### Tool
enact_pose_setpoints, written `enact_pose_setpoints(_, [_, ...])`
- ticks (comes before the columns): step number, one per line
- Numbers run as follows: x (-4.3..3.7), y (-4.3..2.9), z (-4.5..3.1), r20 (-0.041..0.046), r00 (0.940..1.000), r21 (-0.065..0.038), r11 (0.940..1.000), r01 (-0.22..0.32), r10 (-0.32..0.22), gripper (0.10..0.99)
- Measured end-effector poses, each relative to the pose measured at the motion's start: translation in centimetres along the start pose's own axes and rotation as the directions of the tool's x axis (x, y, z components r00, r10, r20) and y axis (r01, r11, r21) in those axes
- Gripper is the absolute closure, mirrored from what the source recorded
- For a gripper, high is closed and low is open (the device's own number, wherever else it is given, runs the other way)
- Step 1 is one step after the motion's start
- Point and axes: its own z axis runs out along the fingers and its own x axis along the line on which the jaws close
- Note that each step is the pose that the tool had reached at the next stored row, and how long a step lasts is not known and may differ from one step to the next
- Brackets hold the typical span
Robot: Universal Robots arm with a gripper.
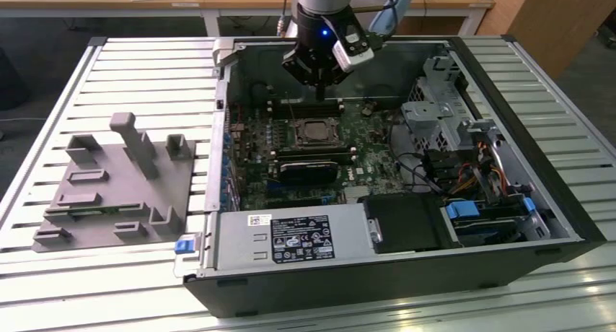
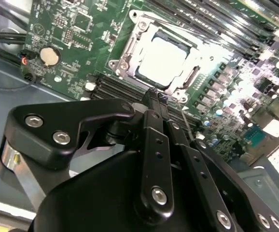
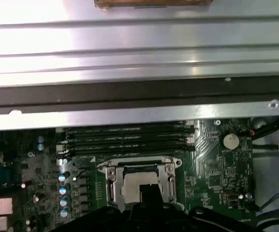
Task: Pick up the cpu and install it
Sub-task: 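Install the first cpu locking lever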
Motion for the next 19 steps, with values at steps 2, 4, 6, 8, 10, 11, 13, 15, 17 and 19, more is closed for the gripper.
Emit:
enact_pose_setpoints(2, [0.59, -0.09, 0.02, 0.0, 1.0, 0.0, 1.0, 0.001, -0.001, 0.98])
enact_pose_setpoints(4, [1.31, -0.14, 0.02, 0.0001, 1.0, 0.0, 1.0, 0.0, 0.0, 0.98])
enact_pose_setpoints(6, [1.7, -0.17, 0.03, 0.0002, 1.0, 0.0, 1.0, 0.0, 0.0, 0.98])
enact_pose_setpoints(8, [1.97, -0.19, 0.02, 0.0, 1.0, 0.0, 1.0, 0.0, 0.0, 0.98])
enact_pose_setpoints(10, [2.22, -0.21, 0.02, 0.0001, 1.0, 0.0, 1.0, 0.001, -0.001, 0.98])
enact_pose_setpoints(11, [2.34, -0.22, 0.02, 0.0, 1.0, 0.0, 1.0, 0.001, -0.001, 0.98])
enact_pose_setpoints(13, [2.71, -0.25, 0.02, 0.0, 1.0, 0.0, 1.0, 0.001, -0.001, 0.98])
enact_pose_setpoints(15, [3.05, -0.28, 0.02, 0.0, 1.0, 0.0, 1.0, 0.001, -0.001, 0.98])
enact_pose_setpoints(17, [3.41, -0.31, 0.01, 0.0, 1.0, 0.0, 1.0, 0.001, -0.001, 0.98])
enact_pose_setpoints(19, [3.76, -0.33, 0.02, 0.0001, 1.0, 0.0, 1.0, 0.001, -0.001, 0.98])
